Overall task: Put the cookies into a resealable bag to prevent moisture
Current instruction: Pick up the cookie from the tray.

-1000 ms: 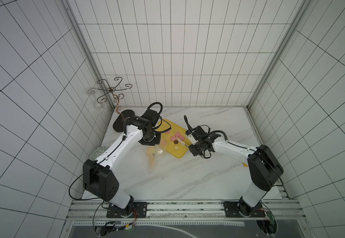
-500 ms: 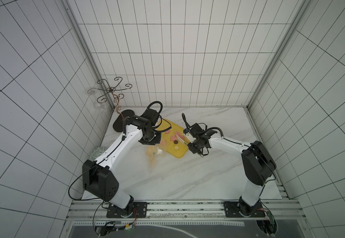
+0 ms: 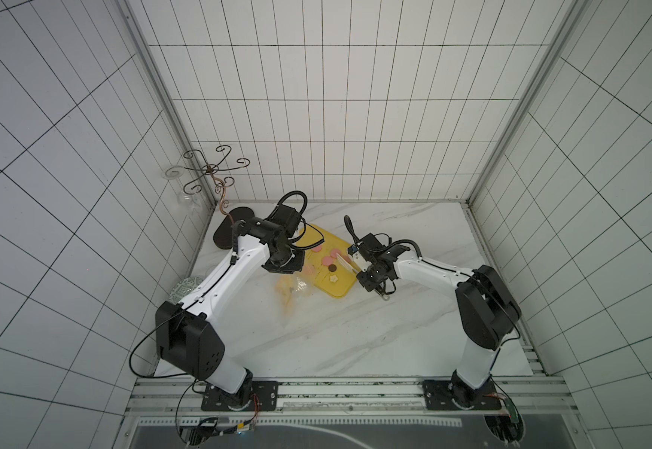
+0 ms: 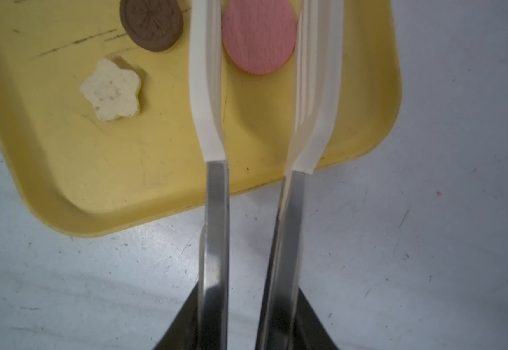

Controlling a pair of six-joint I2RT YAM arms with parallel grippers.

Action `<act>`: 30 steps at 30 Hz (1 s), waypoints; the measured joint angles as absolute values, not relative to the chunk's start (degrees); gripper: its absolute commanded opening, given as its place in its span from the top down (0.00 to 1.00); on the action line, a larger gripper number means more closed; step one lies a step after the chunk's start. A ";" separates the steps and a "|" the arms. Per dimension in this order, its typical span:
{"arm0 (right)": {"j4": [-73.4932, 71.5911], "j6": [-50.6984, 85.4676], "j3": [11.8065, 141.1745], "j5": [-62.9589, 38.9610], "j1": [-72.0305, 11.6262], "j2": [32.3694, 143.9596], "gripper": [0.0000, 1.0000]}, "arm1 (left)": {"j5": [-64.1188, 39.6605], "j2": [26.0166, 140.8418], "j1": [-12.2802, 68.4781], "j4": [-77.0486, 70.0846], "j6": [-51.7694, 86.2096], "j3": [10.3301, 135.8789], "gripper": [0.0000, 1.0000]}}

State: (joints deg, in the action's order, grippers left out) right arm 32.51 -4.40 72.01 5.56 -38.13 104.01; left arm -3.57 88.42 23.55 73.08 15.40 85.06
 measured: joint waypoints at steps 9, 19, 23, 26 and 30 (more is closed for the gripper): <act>33.61 -4.58 73.73 5.76 -38.13 103.79 0.69 | -3.60 88.42 23.55 73.08 15.38 85.06 1.00; 34.20 -4.54 73.73 5.69 -38.13 100.60 0.72 | -4.21 88.42 23.55 73.06 15.33 85.08 1.00; 34.44 -4.47 73.73 5.67 -38.13 99.90 0.72 | -4.34 88.42 23.55 73.03 15.29 85.08 1.00; 34.83 -4.14 73.73 5.52 -38.13 98.41 0.72 | -4.36 88.55 23.55 73.01 15.11 85.08 1.00; 34.98 -4.01 73.73 4.95 -38.65 93.82 0.72 | -4.49 89.08 23.55 72.90 14.92 85.14 1.00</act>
State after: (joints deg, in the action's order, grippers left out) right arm 34.98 -4.01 73.73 4.95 -38.65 93.82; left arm -4.49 89.08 23.55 72.90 14.92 85.14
